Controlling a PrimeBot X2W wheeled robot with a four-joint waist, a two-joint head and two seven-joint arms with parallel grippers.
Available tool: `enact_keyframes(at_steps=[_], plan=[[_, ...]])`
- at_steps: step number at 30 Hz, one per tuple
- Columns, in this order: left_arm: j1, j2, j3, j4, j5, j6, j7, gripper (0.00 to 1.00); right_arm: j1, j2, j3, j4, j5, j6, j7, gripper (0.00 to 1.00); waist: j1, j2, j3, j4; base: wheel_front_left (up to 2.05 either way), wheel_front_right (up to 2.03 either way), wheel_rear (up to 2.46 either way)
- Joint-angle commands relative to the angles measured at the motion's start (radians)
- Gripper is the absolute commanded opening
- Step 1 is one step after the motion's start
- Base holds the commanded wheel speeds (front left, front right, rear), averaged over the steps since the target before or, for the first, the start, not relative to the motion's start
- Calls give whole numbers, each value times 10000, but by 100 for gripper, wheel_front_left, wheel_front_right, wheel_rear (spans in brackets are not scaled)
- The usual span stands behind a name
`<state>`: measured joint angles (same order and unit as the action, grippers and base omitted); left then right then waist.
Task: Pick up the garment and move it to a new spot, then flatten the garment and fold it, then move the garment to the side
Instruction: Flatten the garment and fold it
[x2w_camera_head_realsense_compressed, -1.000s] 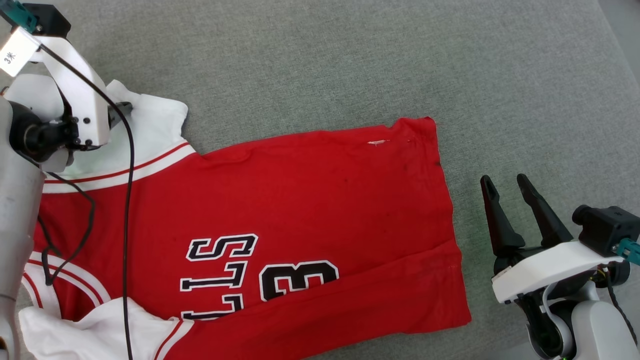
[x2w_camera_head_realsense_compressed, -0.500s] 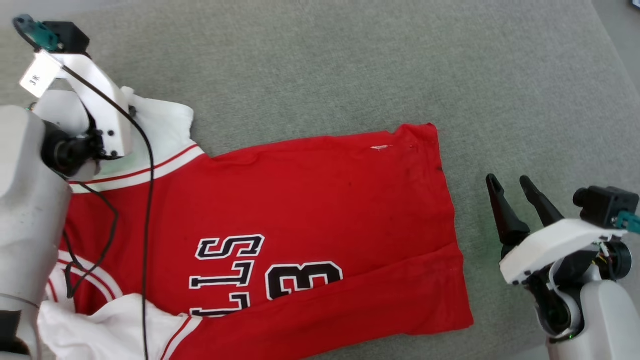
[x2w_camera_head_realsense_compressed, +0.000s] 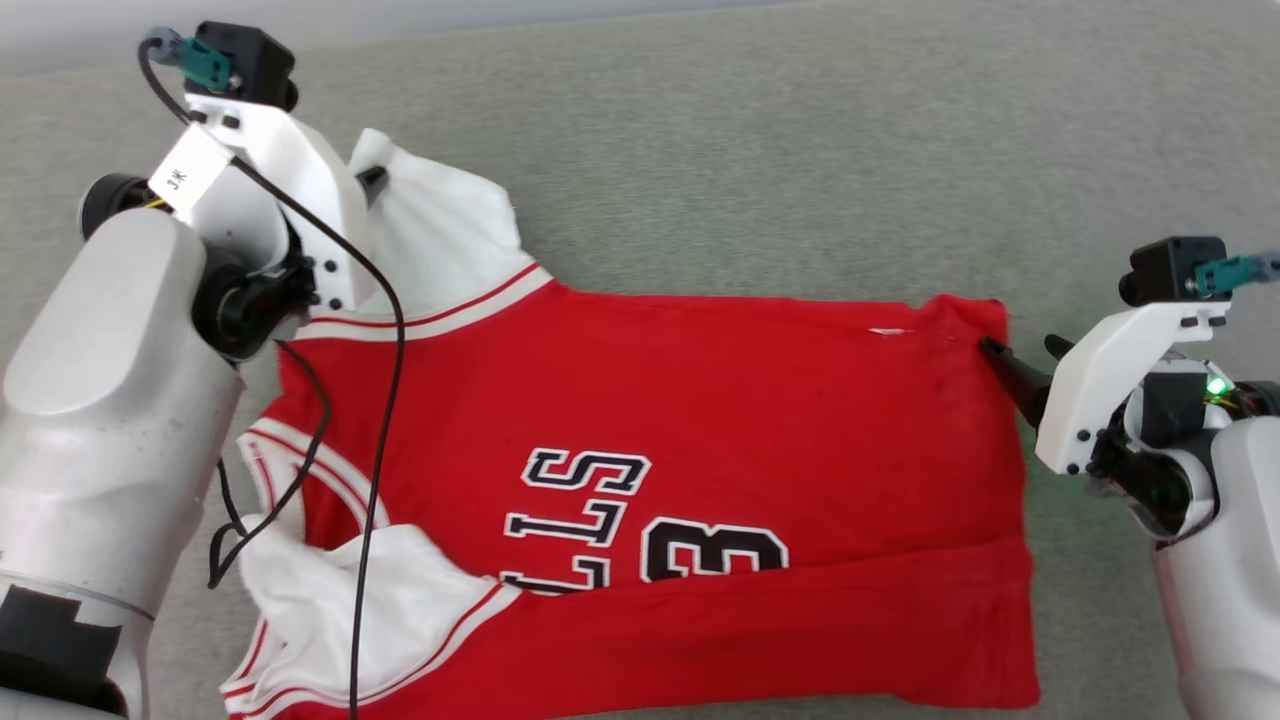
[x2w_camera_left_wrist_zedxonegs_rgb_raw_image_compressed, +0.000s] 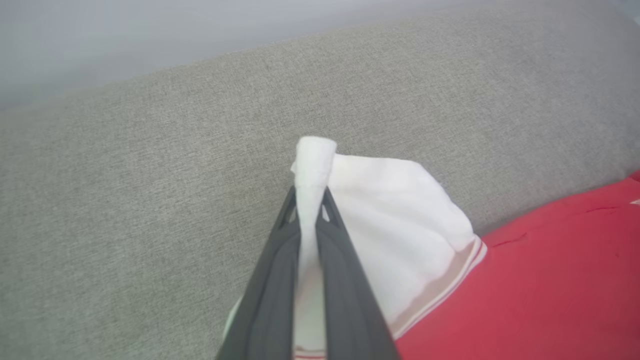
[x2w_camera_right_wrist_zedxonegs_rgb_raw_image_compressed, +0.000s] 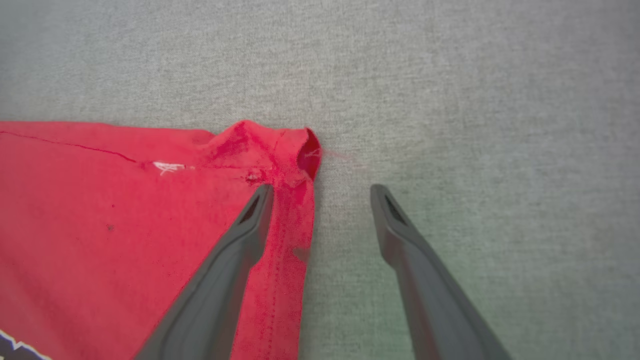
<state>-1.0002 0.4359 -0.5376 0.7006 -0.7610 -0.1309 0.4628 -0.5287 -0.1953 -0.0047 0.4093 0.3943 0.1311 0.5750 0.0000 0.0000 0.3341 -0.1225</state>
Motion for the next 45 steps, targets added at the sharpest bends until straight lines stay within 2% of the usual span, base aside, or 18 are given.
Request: enact_keyframes(at_steps=[1,7,11,13,14,17,22,29,33,34,43,44,45], plan=[[42,-27,-33,-95,-29,7,-91,0,-162,-95,36,116,-30,-8,99,100,0,0,-82,356,0,0,0],[189,-78,-398,-507,-262,7,-387,0,-925,-427,396,1330,-341,-8,943,100,0,0,-71,837,0,0,0],[264,-21,-665,-741,-357,7,-570,0,-1108,-328,742,2353,-308,-6,1467,100,0,0,-36,987,0,0,0],[311,-12,-767,-766,-447,7,-657,0,-1135,-300,878,2830,-252,-6,1704,12,0,0,-31,1031,0,0,0],[325,16,-819,-764,-473,7,-713,0,-1184,-259,920,2960,-213,-5,1687,0,0,0,-37,1038,0,0,0],[400,92,-906,-724,-605,7,-887,0,-1398,-279,949,3120,-106,-6,1443,0,0,0,-134,1025,0,0,0],[905,265,-1030,-857,-816,7,-1503,0,-1574,-449,805,2642,147,-6,533,0,0,0,-602,964,0,0,0],[2529,540,-832,-1494,-1164,154,-2580,0,-263,-615,556,1499,341,-6,-233,0,0,0,-1438,972,0,0,0],[3811,742,-759,-2206,-1377,571,-2899,0,949,-469,303,713,449,-6,-343,0,0,0,-1752,1040,0,0,0],[4849,867,-711,-2774,-1575,969,-3016,0,1849,-313,153,136,442,-8,-377,0,0,0,-1956,1069,0,0,0],[7618,1163,-606,-4036,-2188,2079,-3204,0,4034,275,-192,-1167,468,-6,-559,0,0,0,-2341,1192,0,0,0],[7811,1136,-624,-4134,-2237,2118,-3243,0,4221,338,-241,-1286,445,-6,-592,4,0,0,-2351,1196,0,0,0],[7974,1036,-629,-4231,-2327,2166,-3284,0,4417,398,-310,-1372,437,-6,-613,37,0,0,-2361,1218,0,0,0]])
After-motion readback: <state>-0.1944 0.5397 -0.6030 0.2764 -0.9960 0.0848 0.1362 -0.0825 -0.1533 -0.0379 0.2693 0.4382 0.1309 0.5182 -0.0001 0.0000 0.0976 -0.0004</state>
